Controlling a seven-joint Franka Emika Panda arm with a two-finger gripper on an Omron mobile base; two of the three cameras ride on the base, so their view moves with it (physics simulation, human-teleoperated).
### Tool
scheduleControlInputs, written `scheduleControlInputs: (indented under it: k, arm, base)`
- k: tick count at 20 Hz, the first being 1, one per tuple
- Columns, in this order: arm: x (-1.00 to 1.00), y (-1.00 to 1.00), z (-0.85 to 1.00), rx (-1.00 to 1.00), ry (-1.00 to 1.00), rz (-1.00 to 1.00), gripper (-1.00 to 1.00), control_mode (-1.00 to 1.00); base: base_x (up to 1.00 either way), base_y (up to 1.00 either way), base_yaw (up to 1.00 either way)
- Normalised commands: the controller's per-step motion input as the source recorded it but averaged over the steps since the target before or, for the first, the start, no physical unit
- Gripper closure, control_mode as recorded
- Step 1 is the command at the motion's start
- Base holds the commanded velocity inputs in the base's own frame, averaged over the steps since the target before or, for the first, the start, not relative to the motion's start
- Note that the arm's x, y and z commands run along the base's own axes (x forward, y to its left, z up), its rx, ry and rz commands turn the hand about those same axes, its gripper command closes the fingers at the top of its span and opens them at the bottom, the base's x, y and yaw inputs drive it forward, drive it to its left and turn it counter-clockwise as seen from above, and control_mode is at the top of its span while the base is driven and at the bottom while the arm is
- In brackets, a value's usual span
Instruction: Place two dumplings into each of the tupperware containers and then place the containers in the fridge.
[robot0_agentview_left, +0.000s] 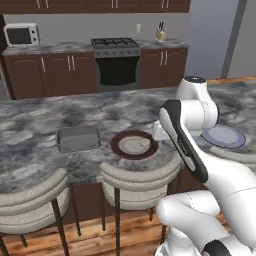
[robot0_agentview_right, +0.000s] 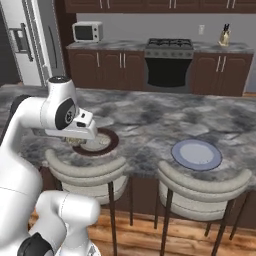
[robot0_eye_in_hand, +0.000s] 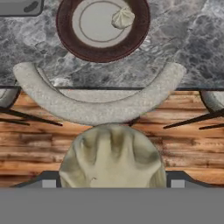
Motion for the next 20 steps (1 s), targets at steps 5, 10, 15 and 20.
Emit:
scheduleControlInputs:
  k: [5, 10, 15, 20]
  arm:
    - [0.00, 0.00, 0.00, 0.00, 0.00, 0.00, 1.00, 1.00]
    - [0.00, 0.00, 0.00, 0.00, 0.00, 0.00, 1.00, 1.00]
    - [0.00, 0.00, 0.00, 0.00, 0.00, 0.00, 1.00, 1.00]
    - [0.00, 0.00, 0.00, 0.00, 0.00, 0.00, 1.00, 1.00]
  base:
    - [0.34, 0.96, 0.00]
    - [0.42, 0.36, 0.00]
    - [0.51, -0.05, 0.00]
    - [0.45, 0.00, 0.00]
